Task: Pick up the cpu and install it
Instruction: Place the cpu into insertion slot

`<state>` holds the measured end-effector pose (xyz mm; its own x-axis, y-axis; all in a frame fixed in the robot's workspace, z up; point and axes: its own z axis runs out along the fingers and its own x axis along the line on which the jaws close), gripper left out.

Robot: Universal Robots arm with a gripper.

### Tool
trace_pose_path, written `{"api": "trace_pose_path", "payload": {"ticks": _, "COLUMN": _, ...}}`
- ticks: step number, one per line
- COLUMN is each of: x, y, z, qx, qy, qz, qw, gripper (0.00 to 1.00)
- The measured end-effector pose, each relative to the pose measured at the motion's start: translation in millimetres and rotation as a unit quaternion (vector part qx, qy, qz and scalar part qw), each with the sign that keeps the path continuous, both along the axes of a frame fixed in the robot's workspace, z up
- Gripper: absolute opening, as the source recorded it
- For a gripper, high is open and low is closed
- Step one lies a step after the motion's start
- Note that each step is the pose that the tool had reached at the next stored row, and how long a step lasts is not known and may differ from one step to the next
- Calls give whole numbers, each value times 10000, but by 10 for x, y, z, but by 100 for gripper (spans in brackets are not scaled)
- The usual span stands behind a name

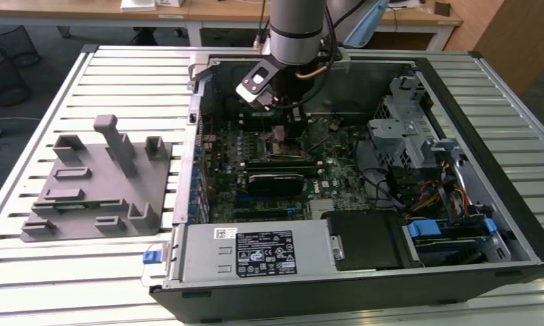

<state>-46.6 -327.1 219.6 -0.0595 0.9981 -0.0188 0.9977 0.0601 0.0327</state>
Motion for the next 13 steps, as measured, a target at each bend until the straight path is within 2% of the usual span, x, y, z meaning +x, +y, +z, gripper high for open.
{"api": "trace_pose_path", "payload": {"ticks": 3, "x": 0, "y": -1, "z": -34, "qx": 0, "qy": 0, "qz": -26, "qw": 10000, "gripper": 54}}
{"api": "trace_pose_path", "payload": {"ticks": 13, "x": 0, "y": -11, "z": -76, "qx": 0, "qy": 0, "qz": -62, "qw": 10000, "gripper": 54}}
